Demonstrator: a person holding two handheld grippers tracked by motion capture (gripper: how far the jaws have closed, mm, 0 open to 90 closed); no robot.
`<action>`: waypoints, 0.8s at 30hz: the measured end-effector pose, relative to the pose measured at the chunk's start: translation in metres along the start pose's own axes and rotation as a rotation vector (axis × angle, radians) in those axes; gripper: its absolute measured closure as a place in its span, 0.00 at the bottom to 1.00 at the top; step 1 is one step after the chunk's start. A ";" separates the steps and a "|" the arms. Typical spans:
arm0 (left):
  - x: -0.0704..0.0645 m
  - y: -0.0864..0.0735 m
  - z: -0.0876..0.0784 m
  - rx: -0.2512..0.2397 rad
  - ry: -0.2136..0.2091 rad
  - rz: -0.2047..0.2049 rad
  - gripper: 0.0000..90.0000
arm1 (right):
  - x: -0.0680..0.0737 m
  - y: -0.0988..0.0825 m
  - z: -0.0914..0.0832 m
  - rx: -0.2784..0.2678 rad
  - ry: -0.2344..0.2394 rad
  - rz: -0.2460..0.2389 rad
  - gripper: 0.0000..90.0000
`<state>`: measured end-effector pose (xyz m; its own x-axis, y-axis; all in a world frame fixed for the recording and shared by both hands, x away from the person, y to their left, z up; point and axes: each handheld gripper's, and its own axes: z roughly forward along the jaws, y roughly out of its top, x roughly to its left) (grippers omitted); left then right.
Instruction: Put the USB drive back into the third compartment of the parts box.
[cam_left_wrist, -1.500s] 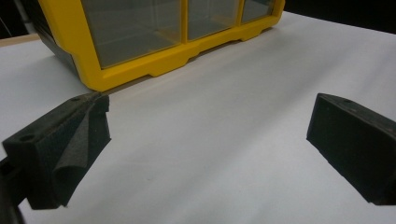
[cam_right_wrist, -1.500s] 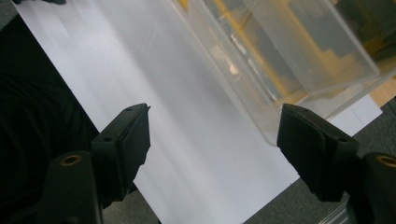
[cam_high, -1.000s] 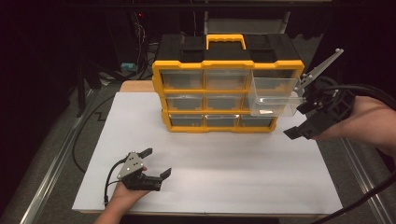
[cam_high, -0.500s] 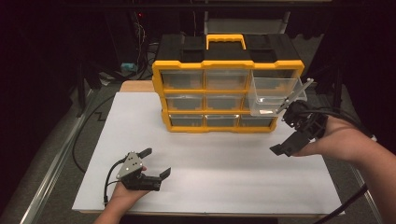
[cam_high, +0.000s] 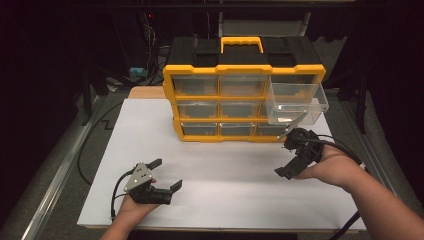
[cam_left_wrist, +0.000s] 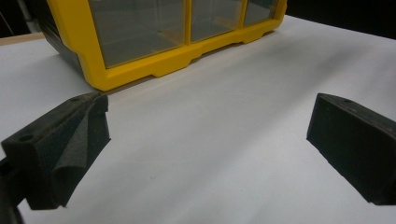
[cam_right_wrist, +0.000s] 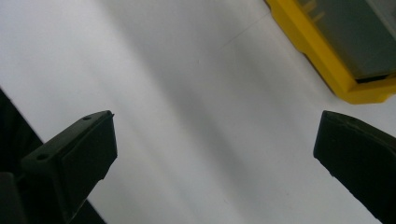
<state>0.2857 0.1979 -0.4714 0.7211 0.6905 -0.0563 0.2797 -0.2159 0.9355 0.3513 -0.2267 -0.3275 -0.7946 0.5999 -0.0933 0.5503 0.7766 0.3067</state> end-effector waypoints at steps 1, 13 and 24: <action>0.000 0.000 0.000 0.005 -0.002 0.005 0.00 | 0.000 -0.001 0.011 0.009 -0.005 0.003 0.00; 0.000 0.000 0.001 0.006 -0.005 0.006 0.00 | 0.005 -0.010 0.076 0.039 -0.031 0.037 0.00; 0.000 0.001 0.001 0.001 -0.002 -0.010 0.01 | 0.009 -0.018 0.096 -0.075 -0.045 0.059 0.00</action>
<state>0.2865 0.1975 -0.4710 0.7195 0.6913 -0.0664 0.2876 -0.2096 0.9345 0.3586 -0.2171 -0.4249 -0.7481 0.6535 -0.1153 0.5736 0.7241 0.3829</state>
